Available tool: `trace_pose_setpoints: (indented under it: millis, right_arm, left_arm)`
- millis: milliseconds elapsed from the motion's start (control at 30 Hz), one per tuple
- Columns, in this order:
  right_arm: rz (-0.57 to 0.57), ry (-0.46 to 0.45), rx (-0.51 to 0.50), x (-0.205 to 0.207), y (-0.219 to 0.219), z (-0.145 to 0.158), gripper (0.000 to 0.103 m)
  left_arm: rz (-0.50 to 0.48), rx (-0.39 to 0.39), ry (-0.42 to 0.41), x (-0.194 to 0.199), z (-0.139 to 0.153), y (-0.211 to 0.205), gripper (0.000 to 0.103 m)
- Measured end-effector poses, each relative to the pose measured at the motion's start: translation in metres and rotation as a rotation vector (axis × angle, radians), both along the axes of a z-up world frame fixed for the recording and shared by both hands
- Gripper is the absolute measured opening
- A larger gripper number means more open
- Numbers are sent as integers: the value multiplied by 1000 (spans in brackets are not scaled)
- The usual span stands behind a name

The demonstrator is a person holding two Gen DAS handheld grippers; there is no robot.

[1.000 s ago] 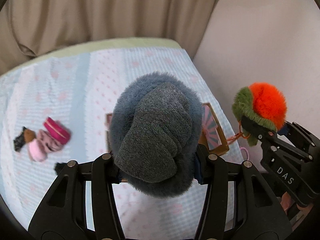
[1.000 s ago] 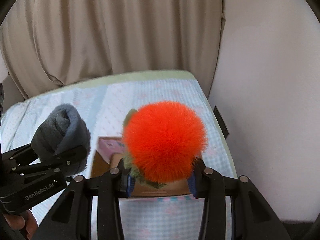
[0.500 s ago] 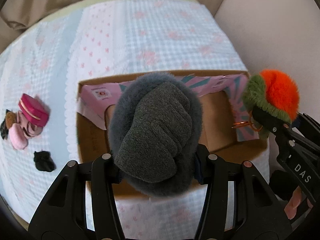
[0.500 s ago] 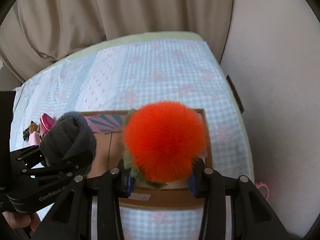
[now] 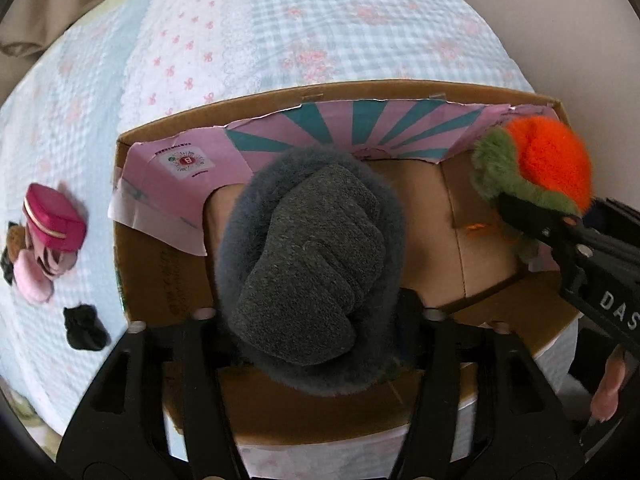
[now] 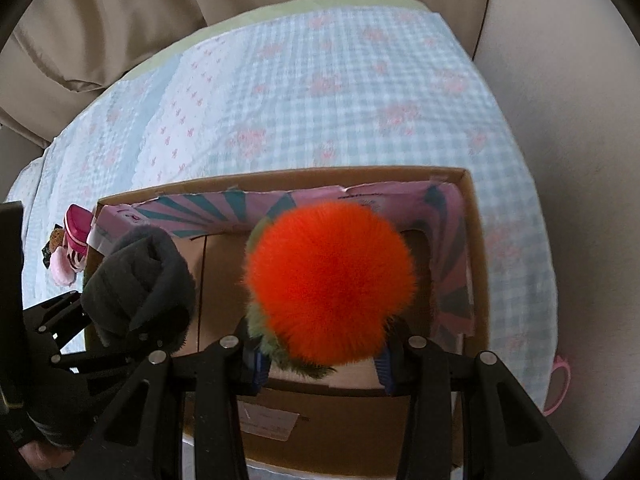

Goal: Organize soft objects
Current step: 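Carry the grey beanie and orange pompom over the open box with both tools, then open both tools to drop the beanie and pompom into the box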

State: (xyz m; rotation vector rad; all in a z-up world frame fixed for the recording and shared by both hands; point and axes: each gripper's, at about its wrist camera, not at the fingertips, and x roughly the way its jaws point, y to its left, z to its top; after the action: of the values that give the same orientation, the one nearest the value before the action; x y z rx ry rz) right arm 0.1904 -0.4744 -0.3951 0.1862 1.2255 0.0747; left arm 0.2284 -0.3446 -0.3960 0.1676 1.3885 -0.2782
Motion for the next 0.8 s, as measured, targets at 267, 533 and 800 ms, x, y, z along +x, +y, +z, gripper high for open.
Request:
trace_pose_setpoints:
  millis: [267, 533, 800]
  right_arm:
    - [-4, 45, 23, 7, 5, -12, 103]
    - [-1, 34, 24, 3, 6, -7, 103]
    - [-10, 6, 26, -9, 5, 18, 103]
  left_arm:
    - [-71, 67, -62, -6, 10, -7, 102]
    - [-67, 49, -70, -10, 20, -7, 102]
    - [-62, 25, -106, -22, 48, -6, 102]
